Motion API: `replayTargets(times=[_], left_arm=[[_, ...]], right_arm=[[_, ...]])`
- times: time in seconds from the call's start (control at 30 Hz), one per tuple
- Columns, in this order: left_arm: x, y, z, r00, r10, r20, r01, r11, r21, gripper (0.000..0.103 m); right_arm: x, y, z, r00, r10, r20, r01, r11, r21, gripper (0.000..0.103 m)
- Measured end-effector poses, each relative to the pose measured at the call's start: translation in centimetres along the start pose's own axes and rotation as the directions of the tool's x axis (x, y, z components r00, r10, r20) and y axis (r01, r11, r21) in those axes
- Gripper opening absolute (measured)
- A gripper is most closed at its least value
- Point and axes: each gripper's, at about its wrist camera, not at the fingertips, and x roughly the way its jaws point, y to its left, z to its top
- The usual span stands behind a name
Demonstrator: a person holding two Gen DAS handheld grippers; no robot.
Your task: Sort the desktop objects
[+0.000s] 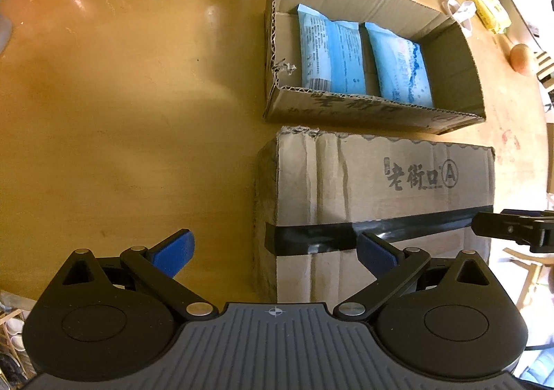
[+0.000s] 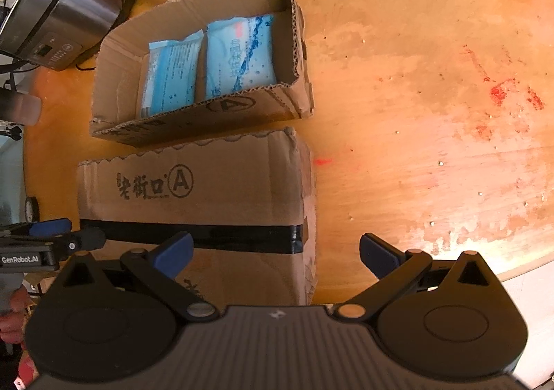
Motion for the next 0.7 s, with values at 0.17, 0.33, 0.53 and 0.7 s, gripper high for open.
replayTargets(times=[0.17,0.33,0.53,0.7], left_arm=[[0.2,0.2,0.0,1.0,-0.014,0.001,0.014,1.0,-0.006,0.103],[0.2,0.4,0.0,0.999,-0.036,0.009,0.036,0.999,-0.003,0.103],[0.2,1.8,-0.1,0.989,-0.14,0.037,0.141,0.99,-0.005,0.103],[0.5,3.4,-0.2,0.954,-0.292,0.075,0.294,0.956,-0.024,0.103]], right_arm=[[0.5,-0.1,0.0,1.0,0.01,-0.007,-0.01,1.0,0.003,0.103],[0.6,-0.3,0.0,1.0,0.017,-0.005,-0.017,1.0,-0.002,0.103],[0.4,-1.7,-0.1,0.993,0.115,0.014,-0.115,0.993,0.009,0.102],[0.5,-3.2,-0.1,0.975,0.219,0.027,-0.219,0.976,0.002,0.101]])
